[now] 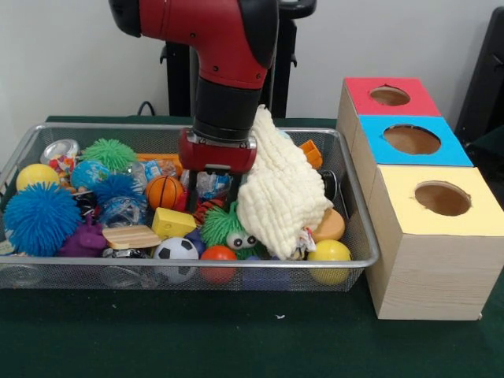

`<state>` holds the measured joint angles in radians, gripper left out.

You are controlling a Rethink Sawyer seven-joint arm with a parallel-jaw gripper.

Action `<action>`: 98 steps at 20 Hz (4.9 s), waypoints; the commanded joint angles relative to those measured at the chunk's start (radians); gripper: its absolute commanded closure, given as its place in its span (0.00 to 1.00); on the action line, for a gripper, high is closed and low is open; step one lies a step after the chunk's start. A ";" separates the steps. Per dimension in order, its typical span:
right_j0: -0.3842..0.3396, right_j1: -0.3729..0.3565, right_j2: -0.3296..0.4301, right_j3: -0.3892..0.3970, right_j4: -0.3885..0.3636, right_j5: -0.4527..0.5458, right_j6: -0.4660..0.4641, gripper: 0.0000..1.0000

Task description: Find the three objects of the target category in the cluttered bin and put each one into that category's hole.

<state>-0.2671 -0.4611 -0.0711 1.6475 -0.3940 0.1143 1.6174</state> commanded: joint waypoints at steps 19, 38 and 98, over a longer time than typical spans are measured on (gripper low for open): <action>-0.204 0.080 0.165 0.116 0.170 0.088 0.203 0.00; -0.335 0.089 0.329 0.231 0.360 0.052 0.222 0.00; -0.163 -0.281 0.244 0.388 0.797 0.409 0.091 1.00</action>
<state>-0.4217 -0.7925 0.1318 1.9758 0.4315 0.7192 1.6174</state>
